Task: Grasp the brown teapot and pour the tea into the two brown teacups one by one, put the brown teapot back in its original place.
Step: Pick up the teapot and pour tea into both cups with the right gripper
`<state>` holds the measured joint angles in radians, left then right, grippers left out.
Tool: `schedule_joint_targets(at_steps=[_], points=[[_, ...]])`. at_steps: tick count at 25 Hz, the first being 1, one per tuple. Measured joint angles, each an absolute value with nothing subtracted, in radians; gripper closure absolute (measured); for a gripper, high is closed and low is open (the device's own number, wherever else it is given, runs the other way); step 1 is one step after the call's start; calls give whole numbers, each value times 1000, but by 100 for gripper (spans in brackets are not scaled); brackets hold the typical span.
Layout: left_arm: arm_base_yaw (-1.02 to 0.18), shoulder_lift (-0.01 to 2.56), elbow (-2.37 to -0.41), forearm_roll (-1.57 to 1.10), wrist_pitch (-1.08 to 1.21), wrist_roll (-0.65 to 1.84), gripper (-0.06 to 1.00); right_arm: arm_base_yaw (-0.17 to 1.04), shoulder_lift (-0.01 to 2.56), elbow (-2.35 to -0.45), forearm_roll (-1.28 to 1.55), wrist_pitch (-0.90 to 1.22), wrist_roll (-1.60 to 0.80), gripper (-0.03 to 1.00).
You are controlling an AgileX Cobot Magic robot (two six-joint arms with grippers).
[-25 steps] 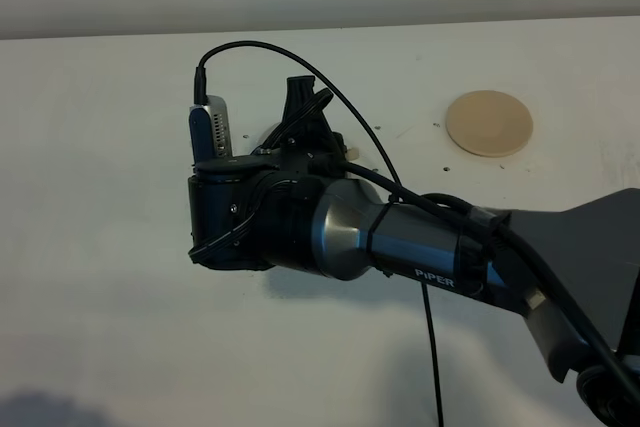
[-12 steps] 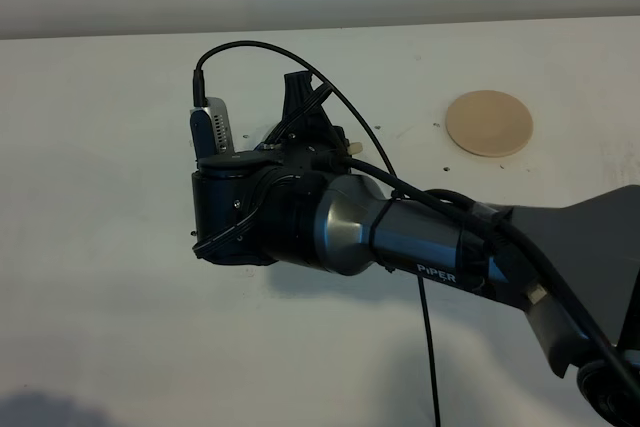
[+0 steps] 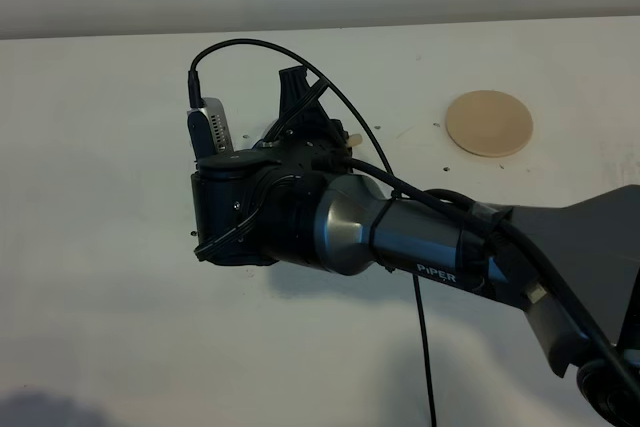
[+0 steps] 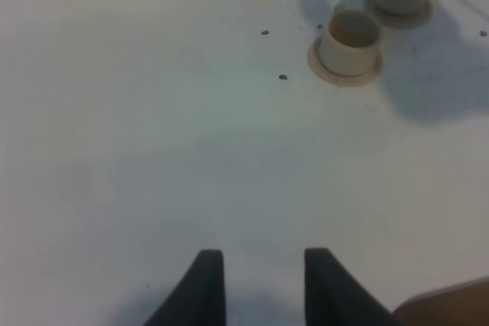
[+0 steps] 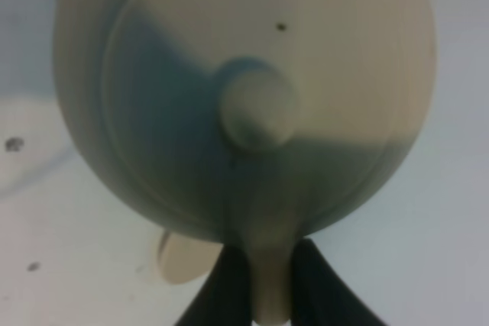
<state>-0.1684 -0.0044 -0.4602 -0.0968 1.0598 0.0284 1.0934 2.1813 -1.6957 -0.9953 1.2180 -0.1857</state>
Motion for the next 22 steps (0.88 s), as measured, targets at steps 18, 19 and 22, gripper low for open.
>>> schedule_joint_targets(at_steps=[18,19,22], points=[[-168,-4,-460,-97,1060,28,70,1093,2187,-1696,-1025,1218,-259,86],[-168,-4,-460,-97,1060,28,70,1093,2187,-1696,-1025,1218,-262,86],[-168,-4,-460,-97,1060,28,70,1093,2187,-1696,-1028,1218,-280,86]])
